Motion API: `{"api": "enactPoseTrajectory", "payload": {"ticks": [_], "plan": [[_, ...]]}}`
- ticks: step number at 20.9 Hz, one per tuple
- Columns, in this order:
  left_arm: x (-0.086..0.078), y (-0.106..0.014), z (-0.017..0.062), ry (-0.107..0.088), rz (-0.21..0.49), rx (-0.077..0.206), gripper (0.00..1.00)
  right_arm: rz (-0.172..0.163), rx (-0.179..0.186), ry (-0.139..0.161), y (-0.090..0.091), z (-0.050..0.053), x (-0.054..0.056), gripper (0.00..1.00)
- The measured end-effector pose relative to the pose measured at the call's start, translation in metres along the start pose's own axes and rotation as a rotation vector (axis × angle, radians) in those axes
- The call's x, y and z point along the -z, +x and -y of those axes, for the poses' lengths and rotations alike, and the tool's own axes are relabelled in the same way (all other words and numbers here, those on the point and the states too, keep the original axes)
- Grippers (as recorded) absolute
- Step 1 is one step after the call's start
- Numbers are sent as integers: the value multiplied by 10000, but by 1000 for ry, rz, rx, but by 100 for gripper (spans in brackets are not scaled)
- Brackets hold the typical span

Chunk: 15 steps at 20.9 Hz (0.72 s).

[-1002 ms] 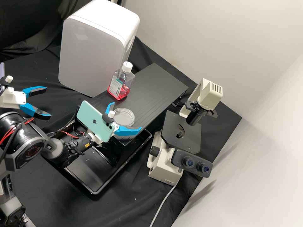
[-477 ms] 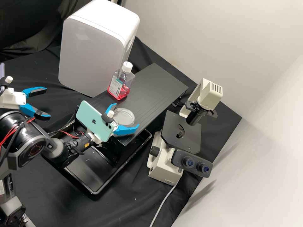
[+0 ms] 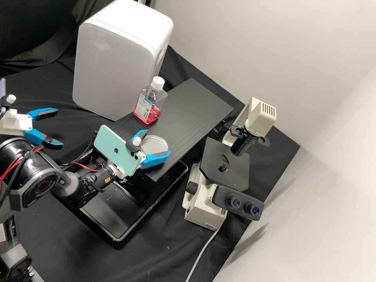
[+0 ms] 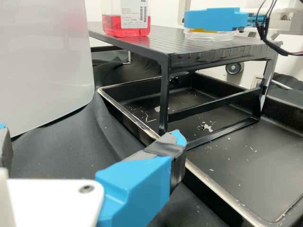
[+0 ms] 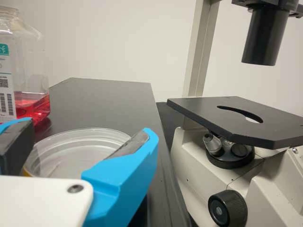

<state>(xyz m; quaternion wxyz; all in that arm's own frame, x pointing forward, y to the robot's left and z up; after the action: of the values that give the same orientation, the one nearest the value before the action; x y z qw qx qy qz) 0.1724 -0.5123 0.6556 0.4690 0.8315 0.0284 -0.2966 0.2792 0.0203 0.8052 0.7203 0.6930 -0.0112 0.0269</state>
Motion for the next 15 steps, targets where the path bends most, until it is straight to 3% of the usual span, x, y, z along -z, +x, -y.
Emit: {"api": "enactPoseTrajectory", "payload": {"ticks": [6, 7, 15], "plan": [[0, 0, 0, 0, 0, 0, 100, 0, 0, 0, 0, 0, 0, 0], [0, 0, 0, 0, 0, 0, 100, 0, 0, 0, 0, 0, 0, 100], [0, 0, 0, 0, 0, 0, 100, 7, -6, 8, -1, 6, 6, 100]]}}
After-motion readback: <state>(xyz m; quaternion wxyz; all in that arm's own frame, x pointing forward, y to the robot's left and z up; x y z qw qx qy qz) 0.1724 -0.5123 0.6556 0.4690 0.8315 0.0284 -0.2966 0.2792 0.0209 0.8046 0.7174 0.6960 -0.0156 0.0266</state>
